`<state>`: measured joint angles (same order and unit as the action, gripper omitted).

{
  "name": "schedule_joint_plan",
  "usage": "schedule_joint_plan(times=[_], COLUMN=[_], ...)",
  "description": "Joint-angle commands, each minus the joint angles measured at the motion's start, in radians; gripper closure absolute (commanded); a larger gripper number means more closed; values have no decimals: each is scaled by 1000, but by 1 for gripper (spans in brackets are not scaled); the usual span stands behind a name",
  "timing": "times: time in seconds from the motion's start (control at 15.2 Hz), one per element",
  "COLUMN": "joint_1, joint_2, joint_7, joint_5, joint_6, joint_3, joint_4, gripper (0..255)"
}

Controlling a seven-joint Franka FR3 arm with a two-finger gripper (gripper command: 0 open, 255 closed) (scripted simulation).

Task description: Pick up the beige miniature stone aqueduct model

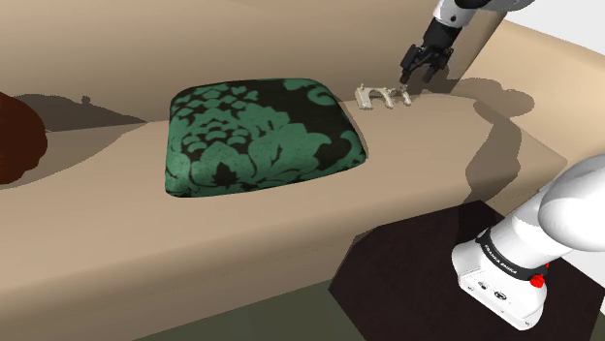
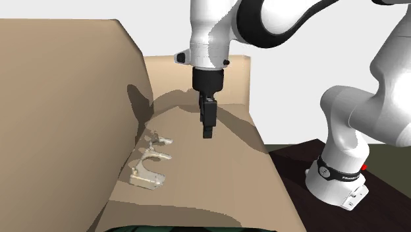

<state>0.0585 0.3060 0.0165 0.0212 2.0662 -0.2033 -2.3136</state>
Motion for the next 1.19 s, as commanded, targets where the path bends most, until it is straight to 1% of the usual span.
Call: schedule_joint_plan(times=[0.0, 0.53, 0.99, 1.12], joint_1=[4, 31, 82, 85], joint_2=[-73, -369, -635, -645], joint_7=[21, 108, 177, 180], joint_5=[6, 65, 137, 141], joint_6=[43, 165, 214, 225], joint_3=[-17, -65, -74, -71], joint_4=[29, 188, 391, 389], gripper=[0, 0, 0, 0])
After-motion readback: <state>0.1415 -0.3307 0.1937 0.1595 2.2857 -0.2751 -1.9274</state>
